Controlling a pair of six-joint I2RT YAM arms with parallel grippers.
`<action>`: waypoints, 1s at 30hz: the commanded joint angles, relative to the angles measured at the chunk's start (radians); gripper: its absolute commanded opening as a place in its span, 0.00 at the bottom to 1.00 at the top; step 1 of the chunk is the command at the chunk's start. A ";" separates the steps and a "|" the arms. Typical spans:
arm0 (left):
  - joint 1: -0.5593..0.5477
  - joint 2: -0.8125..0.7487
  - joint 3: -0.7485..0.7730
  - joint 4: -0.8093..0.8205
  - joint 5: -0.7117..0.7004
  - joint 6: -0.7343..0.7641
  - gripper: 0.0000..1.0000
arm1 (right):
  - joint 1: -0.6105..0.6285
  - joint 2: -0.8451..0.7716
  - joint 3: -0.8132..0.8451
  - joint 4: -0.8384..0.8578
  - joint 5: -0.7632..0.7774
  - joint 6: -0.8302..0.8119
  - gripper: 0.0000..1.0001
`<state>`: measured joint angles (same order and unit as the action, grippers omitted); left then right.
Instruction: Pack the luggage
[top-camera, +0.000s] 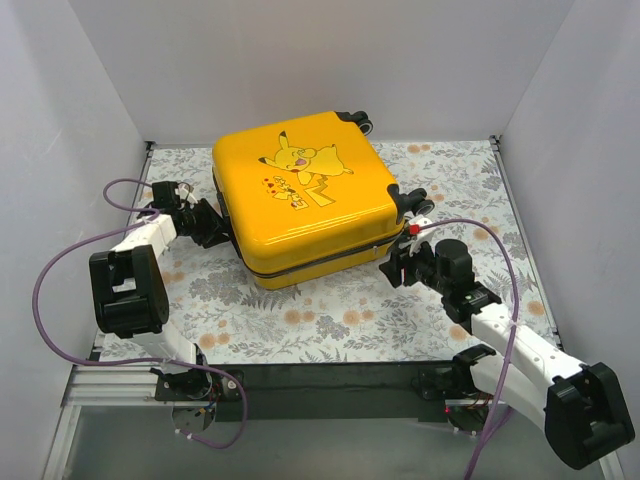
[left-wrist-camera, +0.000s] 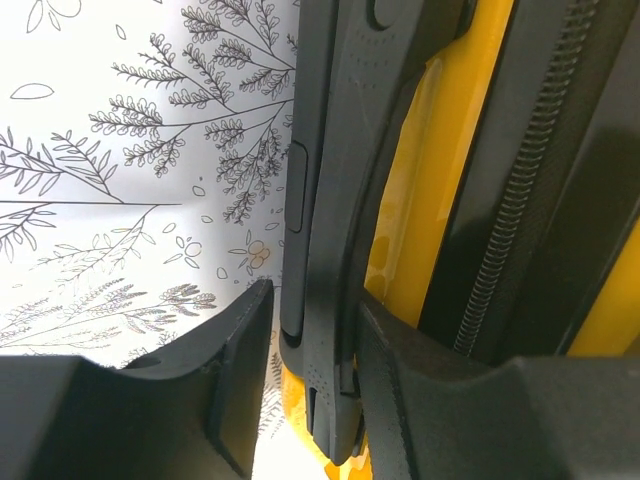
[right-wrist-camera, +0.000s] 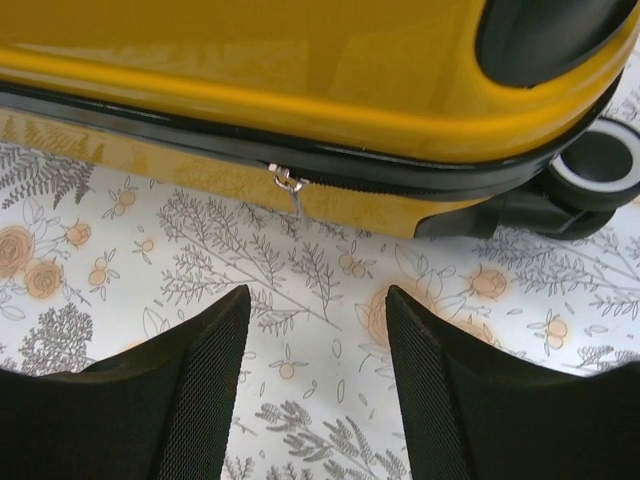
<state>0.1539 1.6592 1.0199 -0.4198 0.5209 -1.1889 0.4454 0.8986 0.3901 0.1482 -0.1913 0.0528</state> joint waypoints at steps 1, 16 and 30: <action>-0.024 0.033 -0.027 0.007 -0.107 -0.018 0.34 | -0.001 0.020 -0.031 0.247 -0.022 0.008 0.62; -0.027 0.039 -0.047 0.013 -0.081 -0.041 0.32 | 0.072 0.144 -0.100 0.553 0.064 -0.050 0.52; -0.028 0.062 -0.049 0.016 -0.075 -0.046 0.28 | 0.084 0.301 -0.042 0.648 0.078 -0.082 0.43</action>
<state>0.1509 1.6619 1.0077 -0.3916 0.5236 -1.2289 0.5198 1.1854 0.3031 0.6956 -0.1299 -0.0280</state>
